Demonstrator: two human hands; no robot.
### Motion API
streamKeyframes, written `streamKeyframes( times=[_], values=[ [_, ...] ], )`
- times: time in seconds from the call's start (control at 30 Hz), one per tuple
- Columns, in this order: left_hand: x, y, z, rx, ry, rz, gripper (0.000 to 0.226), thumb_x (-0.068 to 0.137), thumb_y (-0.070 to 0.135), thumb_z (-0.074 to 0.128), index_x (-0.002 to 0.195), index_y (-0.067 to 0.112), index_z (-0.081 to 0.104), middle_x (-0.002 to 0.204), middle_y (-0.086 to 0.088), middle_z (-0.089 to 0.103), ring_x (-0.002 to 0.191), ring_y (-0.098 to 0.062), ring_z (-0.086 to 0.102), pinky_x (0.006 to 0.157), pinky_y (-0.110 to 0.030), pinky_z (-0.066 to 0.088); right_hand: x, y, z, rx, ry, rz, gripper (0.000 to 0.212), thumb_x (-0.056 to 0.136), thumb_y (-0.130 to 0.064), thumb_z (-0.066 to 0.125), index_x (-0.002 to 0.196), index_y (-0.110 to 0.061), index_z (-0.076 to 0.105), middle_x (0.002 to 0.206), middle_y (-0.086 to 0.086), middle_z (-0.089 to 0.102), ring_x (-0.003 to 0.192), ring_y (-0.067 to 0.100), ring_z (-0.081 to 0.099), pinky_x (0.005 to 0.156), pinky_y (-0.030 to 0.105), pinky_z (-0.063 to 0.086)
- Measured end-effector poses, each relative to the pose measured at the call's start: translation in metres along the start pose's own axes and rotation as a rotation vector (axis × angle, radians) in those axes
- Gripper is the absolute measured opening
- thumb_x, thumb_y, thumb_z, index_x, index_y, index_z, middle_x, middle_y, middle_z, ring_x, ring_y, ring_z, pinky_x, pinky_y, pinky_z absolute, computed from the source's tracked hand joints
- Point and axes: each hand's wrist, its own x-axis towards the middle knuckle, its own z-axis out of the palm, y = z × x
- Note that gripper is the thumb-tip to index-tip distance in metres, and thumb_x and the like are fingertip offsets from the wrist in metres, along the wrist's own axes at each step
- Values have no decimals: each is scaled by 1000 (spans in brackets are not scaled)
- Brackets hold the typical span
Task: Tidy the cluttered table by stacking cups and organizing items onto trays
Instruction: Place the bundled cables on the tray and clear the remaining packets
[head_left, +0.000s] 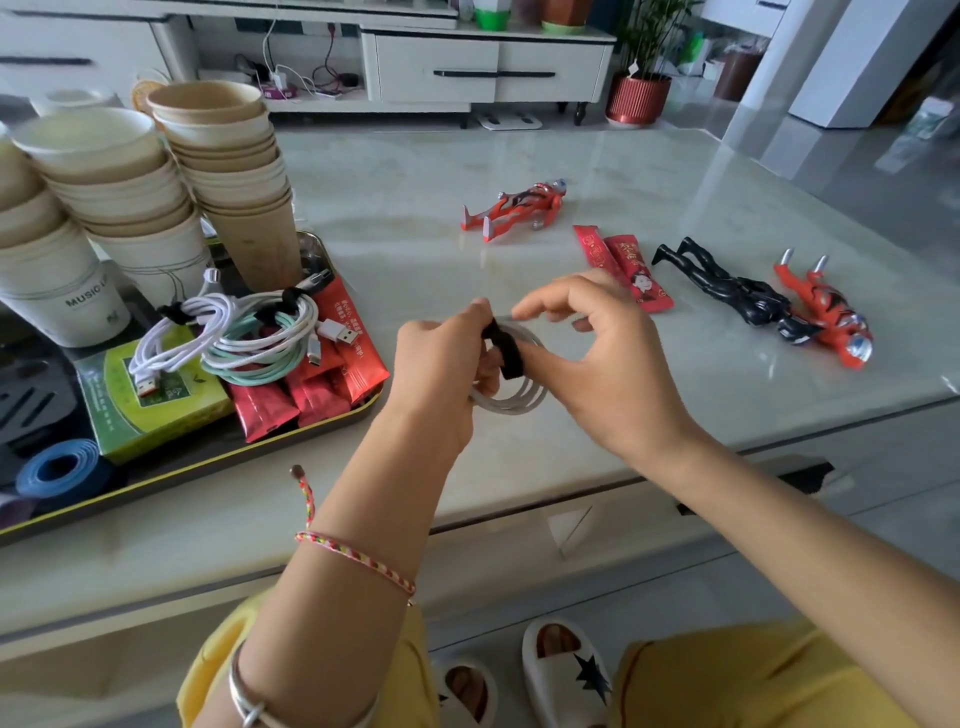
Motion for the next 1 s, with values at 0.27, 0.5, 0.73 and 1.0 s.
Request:
streamKeyframes(
  times=[0.27, 0.5, 0.73, 1.0],
  values=[
    [2, 3, -5, -62, -25, 46, 30, 93, 14, 51, 66, 2, 52, 41, -3, 44, 34, -12, 36, 47, -26, 34, -1, -5, -3, -177, -206, -91, 32, 78, 4, 63, 106, -10, 69, 107, 5, 56, 107, 19, 44, 95, 16, 31],
    [1, 4, -5, -48, -47, 50, 31, 94, 18, 52, 67, 4, 52, 41, 1, 39, 37, -11, 35, 50, -27, 33, -1, -9, -3, -125, -92, -193, 17, 87, -15, 63, 84, 1, 69, 89, 8, 66, 89, 23, 55, 84, 33, 41],
    [5, 7, -10, 79, 48, 220, 40, 96, 22, 48, 57, 10, 45, 31, 11, 33, 41, -13, 32, 57, -30, 28, 0, -21, -11, 450, -258, 327, 38, 95, -22, 50, 58, -14, 57, 39, -11, 26, 36, 6, 21, 38, 14, 23],
    [4, 8, -11, 381, -11, 602, 38, 95, 28, 46, 62, 9, 52, 43, 8, 49, 41, -3, 41, 47, -15, 32, 11, -3, -2, 117, -408, 533, 40, 85, -34, 62, 49, -17, 57, 33, -9, 33, 31, 7, 27, 37, 18, 21]
  ],
)
